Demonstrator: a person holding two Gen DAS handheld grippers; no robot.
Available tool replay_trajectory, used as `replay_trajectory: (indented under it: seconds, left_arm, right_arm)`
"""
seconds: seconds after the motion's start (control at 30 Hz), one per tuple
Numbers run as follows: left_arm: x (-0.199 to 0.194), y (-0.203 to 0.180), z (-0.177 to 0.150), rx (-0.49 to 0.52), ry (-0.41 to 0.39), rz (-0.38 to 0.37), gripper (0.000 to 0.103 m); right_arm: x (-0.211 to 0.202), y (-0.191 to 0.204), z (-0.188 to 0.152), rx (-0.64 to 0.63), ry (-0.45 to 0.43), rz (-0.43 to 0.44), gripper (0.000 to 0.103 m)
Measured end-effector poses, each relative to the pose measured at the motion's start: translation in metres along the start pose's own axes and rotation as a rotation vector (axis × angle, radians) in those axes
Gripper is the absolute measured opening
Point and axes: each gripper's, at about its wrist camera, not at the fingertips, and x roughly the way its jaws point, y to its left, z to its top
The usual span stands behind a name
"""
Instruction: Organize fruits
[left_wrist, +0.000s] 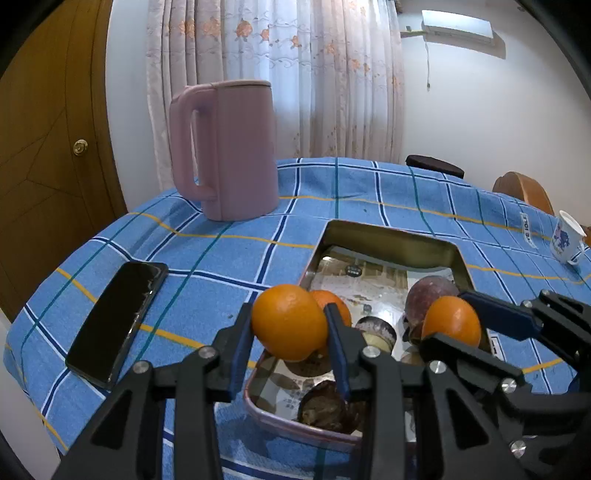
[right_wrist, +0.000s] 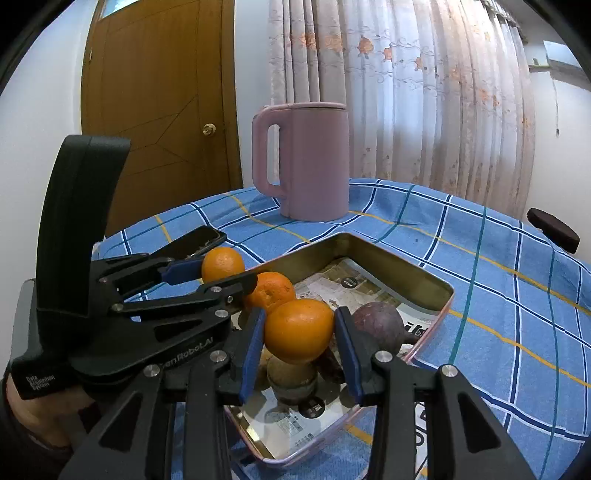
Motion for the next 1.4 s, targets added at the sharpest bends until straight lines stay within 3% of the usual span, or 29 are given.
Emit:
replay_trajectory:
  seconds: [0.1, 0.17, 0.37, 0.53, 0.7, 0.9, 1.27, 1.4]
  left_arm:
    - [-0.001, -0.002, 0.000, 0.006, 0.000, 0.002, 0.041]
    - [-0.002, -0.002, -0.001, 0.007, 0.002, 0.000, 0.048]
    - [-0.009, 0.000, 0.000, 0.007, -0.012, 0.019, 0.061]
    - [-0.018, 0.007, 0.002, -0.020, -0.030, 0.024, 0.079]
    - [-0.033, 0.006, 0.006, -0.029, -0.082, 0.008, 0.097]
    - [-0.050, 0.005, 0.011, -0.040, -0.132, -0.010, 0.099]
    - [-0.056, -0.005, 0.008, -0.025, -0.133, -0.020, 0.100]
    - [-0.057, -0.009, 0.007, -0.017, -0.130, -0.028, 0.100]
  right_arm:
    - [0.000, 0.001, 0.000, -0.011, 0.007, 0.005, 0.041]
    - [-0.001, 0.000, 0.000, -0.014, 0.010, 0.014, 0.041]
    - [-0.006, -0.007, -0.002, 0.015, -0.008, 0.038, 0.053]
    - [-0.016, -0.009, 0.000, 0.019, -0.032, 0.033, 0.059]
    - [-0.029, -0.012, 0.001, 0.016, -0.048, -0.042, 0.064]
    - [-0.047, -0.020, -0.004, 0.007, -0.065, -0.092, 0.065]
    - [-0.071, -0.037, -0.009, 0.073, -0.109, -0.149, 0.065]
    - [-0.078, -0.041, -0.009, 0.088, -0.126, -0.162, 0.072]
